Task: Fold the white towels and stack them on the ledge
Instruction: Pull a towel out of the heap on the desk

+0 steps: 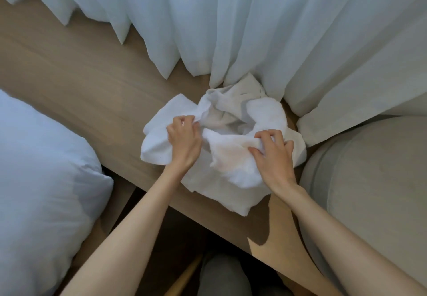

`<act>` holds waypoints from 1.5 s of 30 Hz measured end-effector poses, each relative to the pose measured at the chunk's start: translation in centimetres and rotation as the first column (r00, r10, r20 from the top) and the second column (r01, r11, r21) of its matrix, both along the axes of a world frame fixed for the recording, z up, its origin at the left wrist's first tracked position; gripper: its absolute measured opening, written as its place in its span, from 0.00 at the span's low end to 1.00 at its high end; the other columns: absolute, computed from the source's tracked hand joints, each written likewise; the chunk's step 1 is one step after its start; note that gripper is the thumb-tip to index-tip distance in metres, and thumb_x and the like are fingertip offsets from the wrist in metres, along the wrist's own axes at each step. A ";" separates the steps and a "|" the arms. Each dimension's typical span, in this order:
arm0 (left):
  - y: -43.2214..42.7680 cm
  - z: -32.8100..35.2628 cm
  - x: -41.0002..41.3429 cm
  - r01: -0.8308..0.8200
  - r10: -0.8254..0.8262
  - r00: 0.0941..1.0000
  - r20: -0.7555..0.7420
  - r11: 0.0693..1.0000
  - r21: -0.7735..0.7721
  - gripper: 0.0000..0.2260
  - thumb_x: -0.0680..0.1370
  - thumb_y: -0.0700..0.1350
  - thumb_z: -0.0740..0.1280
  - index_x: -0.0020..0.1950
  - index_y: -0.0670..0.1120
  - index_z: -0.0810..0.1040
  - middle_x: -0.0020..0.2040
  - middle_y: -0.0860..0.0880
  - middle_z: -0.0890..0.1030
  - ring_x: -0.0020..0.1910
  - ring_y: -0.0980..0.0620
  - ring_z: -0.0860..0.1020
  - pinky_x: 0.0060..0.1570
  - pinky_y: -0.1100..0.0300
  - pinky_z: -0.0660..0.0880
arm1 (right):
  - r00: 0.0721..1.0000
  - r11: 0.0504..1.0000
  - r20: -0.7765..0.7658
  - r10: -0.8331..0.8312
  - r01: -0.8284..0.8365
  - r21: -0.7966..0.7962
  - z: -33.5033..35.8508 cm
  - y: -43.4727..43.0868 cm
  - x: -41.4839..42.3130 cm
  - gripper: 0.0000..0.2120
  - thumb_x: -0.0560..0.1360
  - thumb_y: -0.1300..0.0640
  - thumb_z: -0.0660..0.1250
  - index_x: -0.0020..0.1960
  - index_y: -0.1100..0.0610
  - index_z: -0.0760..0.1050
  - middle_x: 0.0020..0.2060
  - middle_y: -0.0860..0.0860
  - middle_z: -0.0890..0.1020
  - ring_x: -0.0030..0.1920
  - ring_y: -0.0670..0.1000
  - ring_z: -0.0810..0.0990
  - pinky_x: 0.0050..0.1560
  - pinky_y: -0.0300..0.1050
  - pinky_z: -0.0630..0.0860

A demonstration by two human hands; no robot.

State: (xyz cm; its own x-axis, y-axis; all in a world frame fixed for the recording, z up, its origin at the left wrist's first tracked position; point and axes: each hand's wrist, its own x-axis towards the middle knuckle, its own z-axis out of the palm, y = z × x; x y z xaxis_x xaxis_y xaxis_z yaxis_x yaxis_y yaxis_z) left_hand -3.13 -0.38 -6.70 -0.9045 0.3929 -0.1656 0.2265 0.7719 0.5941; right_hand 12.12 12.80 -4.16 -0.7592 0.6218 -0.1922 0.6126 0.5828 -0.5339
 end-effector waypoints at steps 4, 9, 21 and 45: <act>1.1 7.7 3.1 0.024 -0.107 0.964 0.242 0.946 0.323 0.07 0.83 0.47 0.54 0.53 0.48 0.70 0.43 0.54 0.76 0.43 0.54 0.74 0.44 0.55 0.68 | 0.984 0.992 -0.159 -0.073 0.088 0.088 6.4 0.2 1.4 0.12 0.78 0.51 0.64 0.60 0.53 0.71 0.61 0.49 0.68 0.54 0.48 0.58 0.50 0.38 0.58; 3.1 16.1 8.3 0.138 -0.304 0.920 0.246 0.841 0.523 0.07 0.83 0.45 0.55 0.56 0.47 0.71 0.42 0.56 0.74 0.38 0.63 0.73 0.38 0.67 0.69 | 0.935 0.974 -0.334 -0.115 0.172 0.147 15.1 1.6 5.1 0.12 0.77 0.51 0.65 0.58 0.53 0.71 0.60 0.50 0.69 0.56 0.52 0.62 0.51 0.44 0.66; 7.9 33.2 24.6 0.340 -0.562 0.827 0.029 0.540 0.770 0.10 0.82 0.36 0.57 0.51 0.52 0.71 0.42 0.59 0.77 0.41 0.67 0.75 0.44 0.71 0.71 | 0.818 0.867 -0.551 -0.165 0.387 0.315 31.4 4.3 22.1 0.13 0.73 0.52 0.68 0.54 0.58 0.75 0.56 0.55 0.74 0.54 0.57 0.70 0.50 0.37 0.60; 19.5 55.4 66.3 0.431 -0.923 0.260 -0.283 -0.152 0.890 0.05 0.81 0.46 0.60 0.57 0.50 0.69 0.50 0.59 0.76 0.47 0.66 0.76 0.48 0.71 0.73 | 0.429 0.296 -0.824 -0.369 0.895 0.334 52.7 4.6 64.6 0.15 0.74 0.50 0.65 0.58 0.57 0.73 0.58 0.55 0.72 0.55 0.53 0.69 0.52 0.40 0.67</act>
State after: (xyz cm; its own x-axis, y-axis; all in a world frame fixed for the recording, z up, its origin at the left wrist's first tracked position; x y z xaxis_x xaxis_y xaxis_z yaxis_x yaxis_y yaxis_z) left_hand 63.20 19.09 48.68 0.0769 0.8339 0.5466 -0.1220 -0.5362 0.8352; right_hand 76.68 17.40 48.54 0.2077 0.6336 0.7452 0.7203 0.4164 -0.5548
